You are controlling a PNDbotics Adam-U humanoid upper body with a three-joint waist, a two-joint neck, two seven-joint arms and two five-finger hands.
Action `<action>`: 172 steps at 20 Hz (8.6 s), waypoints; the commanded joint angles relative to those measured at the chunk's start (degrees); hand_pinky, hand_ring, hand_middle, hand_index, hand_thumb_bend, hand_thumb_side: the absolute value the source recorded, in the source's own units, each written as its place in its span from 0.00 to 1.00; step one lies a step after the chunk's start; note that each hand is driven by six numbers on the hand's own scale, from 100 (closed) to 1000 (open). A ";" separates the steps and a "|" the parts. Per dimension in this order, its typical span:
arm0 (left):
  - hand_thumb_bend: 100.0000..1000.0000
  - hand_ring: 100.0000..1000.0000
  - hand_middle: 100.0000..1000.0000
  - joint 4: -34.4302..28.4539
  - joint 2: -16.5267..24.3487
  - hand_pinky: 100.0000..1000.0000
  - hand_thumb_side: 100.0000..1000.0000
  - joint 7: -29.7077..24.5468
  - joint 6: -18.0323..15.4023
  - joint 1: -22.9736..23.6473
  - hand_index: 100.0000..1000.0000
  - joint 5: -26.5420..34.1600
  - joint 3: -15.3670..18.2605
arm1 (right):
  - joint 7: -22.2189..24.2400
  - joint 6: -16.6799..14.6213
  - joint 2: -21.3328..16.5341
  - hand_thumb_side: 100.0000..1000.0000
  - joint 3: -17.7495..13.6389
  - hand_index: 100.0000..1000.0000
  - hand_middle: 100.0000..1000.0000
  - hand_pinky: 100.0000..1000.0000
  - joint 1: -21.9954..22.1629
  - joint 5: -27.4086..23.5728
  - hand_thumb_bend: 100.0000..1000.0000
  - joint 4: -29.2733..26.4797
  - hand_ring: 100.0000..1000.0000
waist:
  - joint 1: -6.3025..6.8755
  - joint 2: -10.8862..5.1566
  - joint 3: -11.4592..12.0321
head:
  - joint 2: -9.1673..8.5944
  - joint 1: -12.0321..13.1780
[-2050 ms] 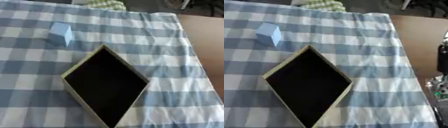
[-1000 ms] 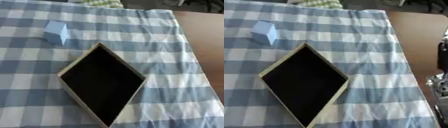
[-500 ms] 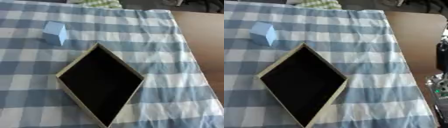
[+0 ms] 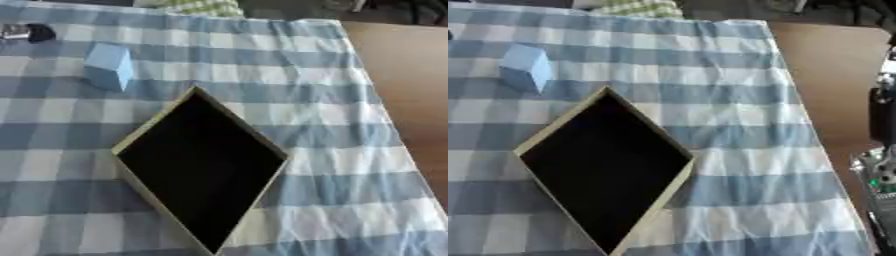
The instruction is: Pick up objects on the table and place them in the box.
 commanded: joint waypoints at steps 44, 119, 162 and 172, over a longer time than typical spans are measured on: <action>0.59 0.91 0.87 16.47 -10.81 0.87 0.26 -17.35 -4.54 -12.00 0.91 -14.71 -0.10 | -0.05 -0.02 -0.63 0.88 0.33 0.85 0.68 0.74 -1.71 -1.14 0.00 -0.84 0.79 | 0.79 2.57 -3.50 | -4.26 2.55; 0.00 0.48 0.42 -33.34 -11.00 0.46 0.10 -11.95 14.37 3.44 0.52 2.34 -21.52 | -1.38 0.51 0.91 0.87 -0.55 0.85 0.68 0.74 -0.04 -1.61 0.00 -0.84 0.79 | 0.71 0.23 -2.68 | -0.04 1.12; 0.52 0.75 0.73 -33.60 -15.10 0.66 0.49 -14.93 6.54 5.23 0.81 -5.21 -11.00 | -2.03 1.02 1.58 0.87 -1.20 0.85 0.68 0.74 0.74 -1.46 0.00 -0.84 0.79 | 0.72 -0.17 -2.42 | -0.54 -0.03; 0.32 0.67 0.65 -33.86 -17.61 0.55 0.49 -5.73 10.22 9.45 0.75 3.99 2.19 | -2.72 0.62 1.16 0.85 -1.91 0.85 0.68 0.74 0.29 -1.10 0.00 -0.84 0.79 | 0.40 -0.36 -1.44 | 0.30 -1.22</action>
